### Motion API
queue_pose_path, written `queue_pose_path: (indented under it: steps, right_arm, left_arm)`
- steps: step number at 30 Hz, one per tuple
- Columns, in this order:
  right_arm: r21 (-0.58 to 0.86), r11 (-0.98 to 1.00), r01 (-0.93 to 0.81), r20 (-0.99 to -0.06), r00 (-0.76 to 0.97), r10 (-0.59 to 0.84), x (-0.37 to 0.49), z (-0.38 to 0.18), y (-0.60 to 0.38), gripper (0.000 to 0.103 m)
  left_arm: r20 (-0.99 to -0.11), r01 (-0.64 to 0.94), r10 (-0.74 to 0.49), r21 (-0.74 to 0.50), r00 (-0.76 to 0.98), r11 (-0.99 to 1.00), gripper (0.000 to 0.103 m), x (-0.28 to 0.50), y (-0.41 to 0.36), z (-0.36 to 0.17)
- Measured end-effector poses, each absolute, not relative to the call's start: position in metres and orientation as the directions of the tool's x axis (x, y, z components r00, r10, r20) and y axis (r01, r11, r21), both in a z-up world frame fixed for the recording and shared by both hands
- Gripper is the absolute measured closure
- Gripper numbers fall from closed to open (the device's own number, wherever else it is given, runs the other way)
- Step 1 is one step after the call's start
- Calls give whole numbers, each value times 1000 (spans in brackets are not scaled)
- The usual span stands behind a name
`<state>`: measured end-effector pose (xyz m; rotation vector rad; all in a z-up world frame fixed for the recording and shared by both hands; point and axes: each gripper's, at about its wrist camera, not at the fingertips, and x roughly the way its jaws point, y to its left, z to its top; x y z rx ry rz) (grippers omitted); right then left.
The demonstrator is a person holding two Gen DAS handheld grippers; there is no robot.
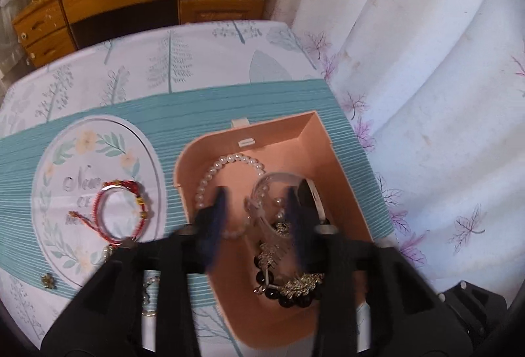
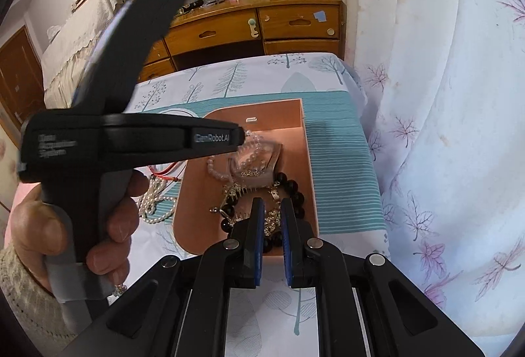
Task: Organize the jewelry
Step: 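Carry the smartwatch into the peach box and open the left tool, then withdraw both tools from the peach box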
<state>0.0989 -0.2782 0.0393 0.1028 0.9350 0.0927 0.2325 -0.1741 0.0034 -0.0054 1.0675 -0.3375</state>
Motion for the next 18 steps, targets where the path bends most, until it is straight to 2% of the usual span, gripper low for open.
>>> queue_pose_path:
  steps: [1, 2, 7, 18]
  right_arm:
    - [127, 991, -36, -798, 590, 123, 98, 40, -277, 94]
    - [125, 991, -36, -799, 589, 122, 98, 40, -276, 94]
    - [125, 991, -41, -800, 586, 125, 94, 42, -270, 94]
    - [117, 991, -67, -799, 587, 134, 67, 52, -241, 92]
  left_arm:
    - [-847, 268, -269, -157, 459, 951, 44, 228, -170, 9]
    - [-839, 268, -271, -156, 472, 951, 42, 225, -168, 13]
    - [-820, 259, -294, -185, 491, 948, 42, 208, -148, 32]
    - [-762, 189, -247, -165, 598, 968, 42, 150, -87, 68]
